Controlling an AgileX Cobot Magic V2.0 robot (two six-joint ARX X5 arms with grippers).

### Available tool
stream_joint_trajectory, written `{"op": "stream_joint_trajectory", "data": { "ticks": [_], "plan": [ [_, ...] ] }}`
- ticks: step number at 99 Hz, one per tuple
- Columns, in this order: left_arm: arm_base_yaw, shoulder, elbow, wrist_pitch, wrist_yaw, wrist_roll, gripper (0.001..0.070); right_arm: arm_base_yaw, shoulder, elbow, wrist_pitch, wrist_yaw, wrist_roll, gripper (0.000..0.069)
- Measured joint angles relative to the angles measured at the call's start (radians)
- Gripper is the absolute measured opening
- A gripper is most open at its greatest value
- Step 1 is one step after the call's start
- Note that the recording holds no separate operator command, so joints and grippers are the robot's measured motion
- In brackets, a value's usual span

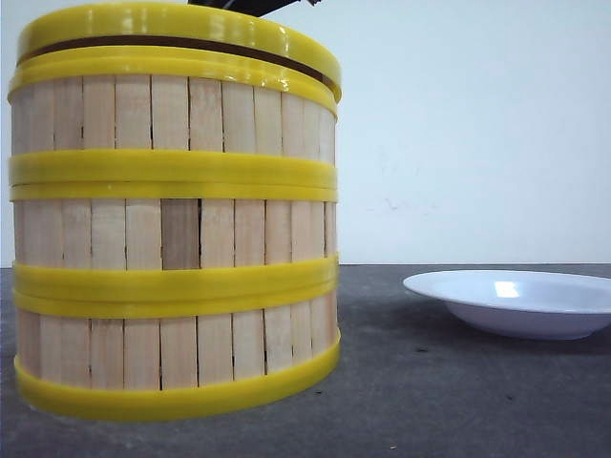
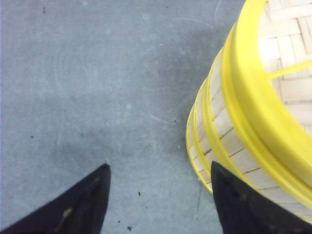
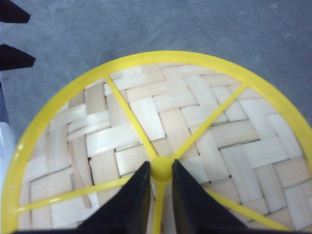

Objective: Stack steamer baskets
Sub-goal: 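Open the right gripper to release the lid and raise it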

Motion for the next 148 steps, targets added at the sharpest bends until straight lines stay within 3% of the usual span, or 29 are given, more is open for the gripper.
{"op": "stream_joint_trajectory", "data": {
  "ticks": [46,61,92,98,111,117,132,148],
  "plan": [
    [0.000,0.000,0.000,0.000,0.000,0.000,0.0392,0.021,0.008,0.002,-0.021,-0.004,-0.010,0.0047],
    [0.000,0.000,0.000,0.000,0.000,0.000,0.0392,0.022,0.011,0.005,-0.019,0.068,-0.011,0.0047],
    [0.000,0.000,0.000,0.000,0.000,0.000,0.0392,0.022,0.013,0.005,-0.032,0.071,-0.011,0.0052],
    [0.000,0.000,0.000,0.000,0.000,0.000,0.0392,0.022,0.014,0.005,-0.033,0.071,-0.011,0.0111],
    [0.000,0.000,0.000,0.000,0.000,0.000,0.0392,0.022,0.016,0.005,-0.039,0.087,-0.011,0.0327],
    [0.000,0.000,0.000,0.000,0.000,0.000,0.0392,0.017,0.016,0.005,-0.040,0.087,-0.011,0.0388],
    [0.000,0.000,0.000,0.000,0.000,0.001,0.0392,-0.004,0.000,0.005,-0.049,0.098,-0.009,0.0425],
    [0.000,0.000,0.000,0.000,0.000,0.009,0.0392,-0.050,-0.124,0.001,-0.123,0.098,-0.008,0.0428]
  ]
}}
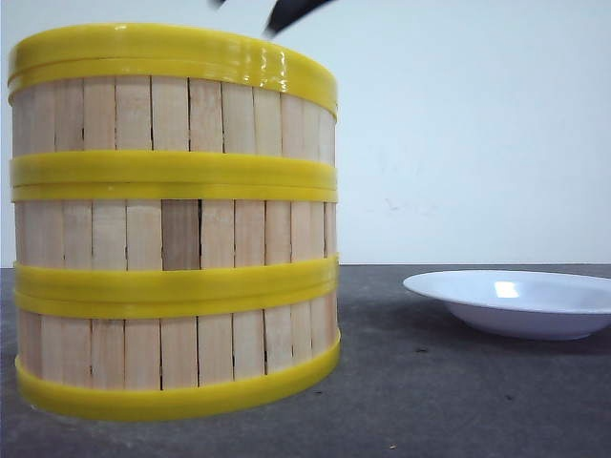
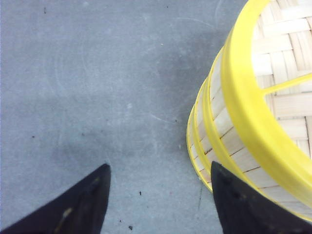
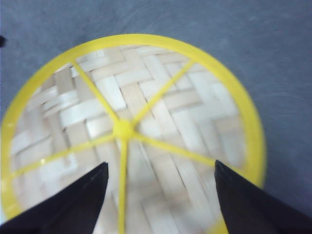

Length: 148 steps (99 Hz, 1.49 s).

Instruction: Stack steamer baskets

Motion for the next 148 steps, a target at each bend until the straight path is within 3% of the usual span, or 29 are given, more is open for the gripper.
{"op": "stream_joint_trajectory", "data": {
  "ticks": [11,36,60,76,106,111,117,124,133,148],
  "plan": [
    [0.000,0.000,0.000,0.000,0.000,0.007,0.0392,-0.082,-0.188,-0.108,0.043,0.067,0.002,0.0428],
    [0.000,-0.006,0.000,0.000,0.000,0.008,0.0392,-0.362,-0.473,-0.500,0.062,0.074,0.053,0.0428],
    [0.000,-0.007,0.000,0.000,0.000,0.011,0.0392,-0.621,-0.780,-0.770,0.057,0.074,0.100,0.0428],
    [0.000,-0.007,0.000,0.000,0.000,0.012,0.0392,-0.659,-0.898,-0.885,0.022,0.074,0.126,0.0428],
    [0.000,-0.007,0.000,0.000,0.000,0.014,0.0371,-0.659,-0.927,-0.889,-0.015,0.074,0.142,0.0426],
    [0.000,-0.007,0.000,-0.001,0.000,0.014,0.0294,-0.659,-0.923,-0.889,-0.016,0.074,0.150,0.0376],
    [0.000,-0.007,0.000,-0.002,0.000,0.013,0.0133,-0.659,-0.923,-0.889,-0.023,0.074,0.154,0.0211],
    [0.000,-0.007,0.000,0.002,0.000,0.013,0.0052,-0.659,-0.923,-0.889,-0.024,0.074,0.154,0.0080],
    [0.000,-0.007,0.000,0.008,0.000,0.013,0.0024,-0.659,-0.923,-0.889,-0.031,0.074,0.158,0.0030],
    [0.000,-0.007,0.000,0.007,0.000,0.013,0.0018,-0.659,-0.923,-0.889,-0.048,0.074,0.159,0.0015]
  ]
}}
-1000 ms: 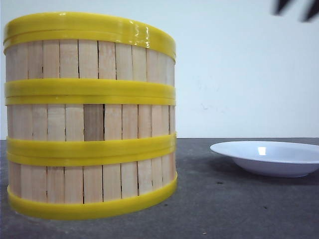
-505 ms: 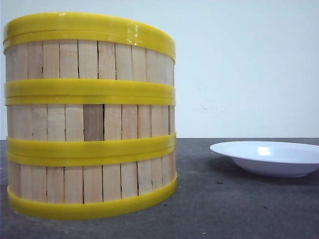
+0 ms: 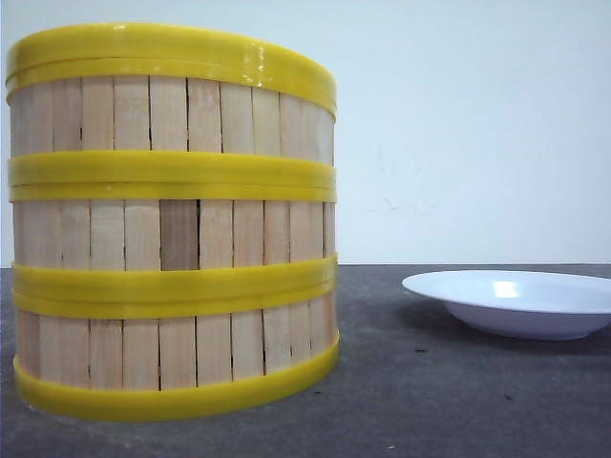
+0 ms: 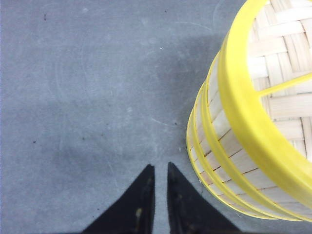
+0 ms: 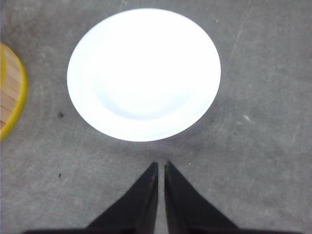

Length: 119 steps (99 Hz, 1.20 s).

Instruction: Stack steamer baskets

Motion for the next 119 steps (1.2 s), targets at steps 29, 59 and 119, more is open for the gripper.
{"op": "stream_joint_trajectory", "data": {
  "ticks": [29,59,119],
  "plan": [
    [0.000,0.000,0.000,0.000,0.000,0.000,0.0018,0.000,0.000,0.000,0.000,0.000,0.000,0.0013],
    [0.036,-0.084,-0.031,0.087,-0.062,0.001,0.0018,0.000,0.000,0.000,0.000,0.000,0.001,0.0013],
    [0.116,-0.776,-0.910,0.672,-0.064,0.001,0.0018,0.000,-0.001,0.000,0.001,0.000,0.007,0.0013]
  ]
}}
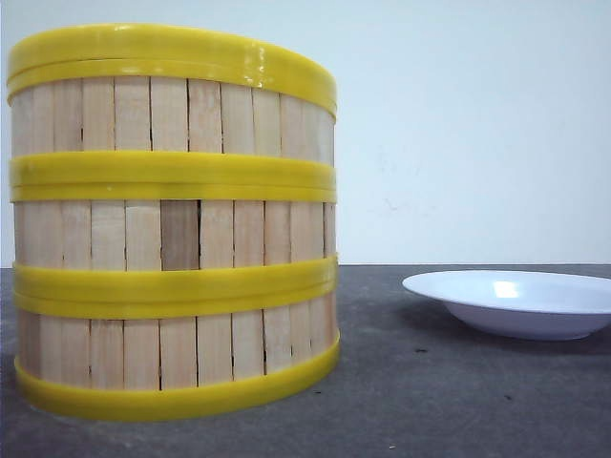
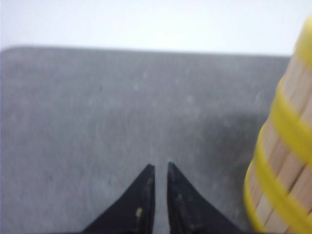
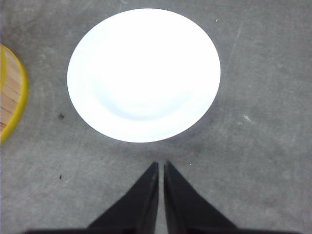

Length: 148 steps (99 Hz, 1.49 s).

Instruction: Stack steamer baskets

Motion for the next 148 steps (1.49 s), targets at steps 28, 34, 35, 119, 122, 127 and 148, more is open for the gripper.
{"op": "stream_joint_trajectory", "data": {
  "ticks": [28,34,35,119,122,127,148],
  "plan": [
    [0.000,-0.005,-0.058,0.076,0.027,0.000,0.0018,0.000,0.000,0.000,0.004,0.000,0.000,0.0013],
    [0.000,-0.005,-0.058,0.076,0.027,0.000,0.0018,0.000,0.000,0.000,0.005,0.000,0.000,0.0013],
    [0.000,-0.005,-0.058,0.076,0.027,0.000,0.0018,0.000,0.000,0.000,0.006,0.000,0.000,0.0013],
    [0.000,-0.005,-0.058,0.076,0.027,0.000,0.0018,0.000,0.000,0.000,0.016,0.005,-0.013,0.0013],
    [0.000,-0.005,-0.058,0.076,0.027,0.000,0.0018,0.000,0.000,0.000,0.024,0.013,-0.028,0.0013],
    [0.000,-0.005,-0.058,0.076,0.027,0.000,0.0018,-0.002,0.000,0.000,0.043,0.019,-0.047,0.0013],
    [0.000,-0.005,-0.058,0.076,0.027,0.000,0.0018,-0.048,-0.203,-0.242,0.359,-0.079,-0.072,0.0013]
  ]
}}
